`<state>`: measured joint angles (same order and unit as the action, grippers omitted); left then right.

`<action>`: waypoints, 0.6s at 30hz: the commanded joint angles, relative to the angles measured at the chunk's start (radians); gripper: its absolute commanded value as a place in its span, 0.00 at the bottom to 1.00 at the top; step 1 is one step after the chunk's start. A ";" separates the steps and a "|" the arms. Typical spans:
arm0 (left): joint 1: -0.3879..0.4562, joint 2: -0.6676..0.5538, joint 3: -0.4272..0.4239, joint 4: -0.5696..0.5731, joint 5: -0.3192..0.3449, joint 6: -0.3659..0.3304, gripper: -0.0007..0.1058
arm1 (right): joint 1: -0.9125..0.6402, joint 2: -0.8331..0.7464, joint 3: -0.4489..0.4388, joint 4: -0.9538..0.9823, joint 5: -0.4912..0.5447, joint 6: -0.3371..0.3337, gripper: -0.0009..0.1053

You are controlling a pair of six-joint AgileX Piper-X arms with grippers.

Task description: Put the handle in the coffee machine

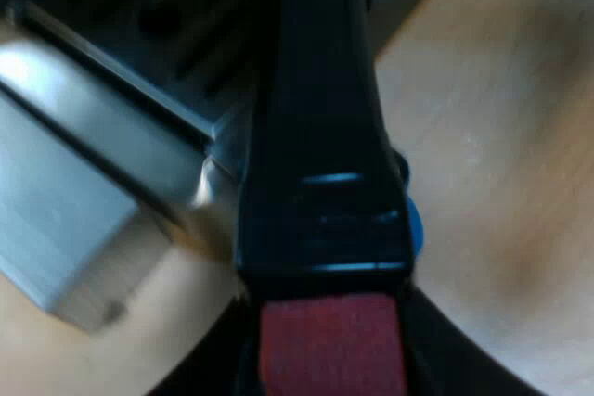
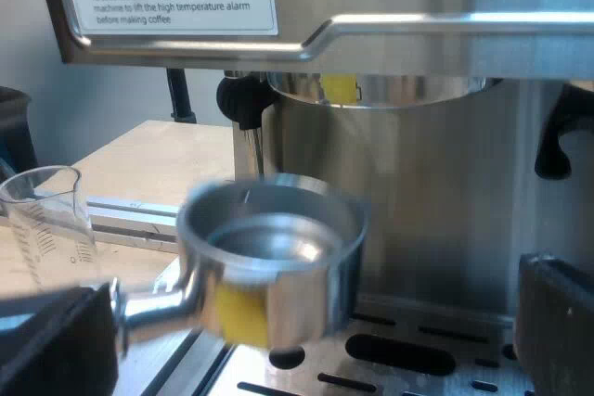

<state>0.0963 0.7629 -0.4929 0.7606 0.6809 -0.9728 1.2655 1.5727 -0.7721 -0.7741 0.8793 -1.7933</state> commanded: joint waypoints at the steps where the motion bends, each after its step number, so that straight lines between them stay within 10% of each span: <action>1: 0.024 0.028 -0.034 -0.032 0.105 0.061 0.01 | -0.006 -0.001 0.000 -0.006 -0.008 -0.004 0.83; 18: 0.055 0.289 -0.129 -0.034 0.202 0.210 0.01 | -0.006 -0.001 0.000 -0.006 -0.008 -0.004 0.83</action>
<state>0.1507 1.0511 -0.6052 0.7524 0.8110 -0.7713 1.2655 1.5727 -0.7721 -0.7741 0.8793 -1.7933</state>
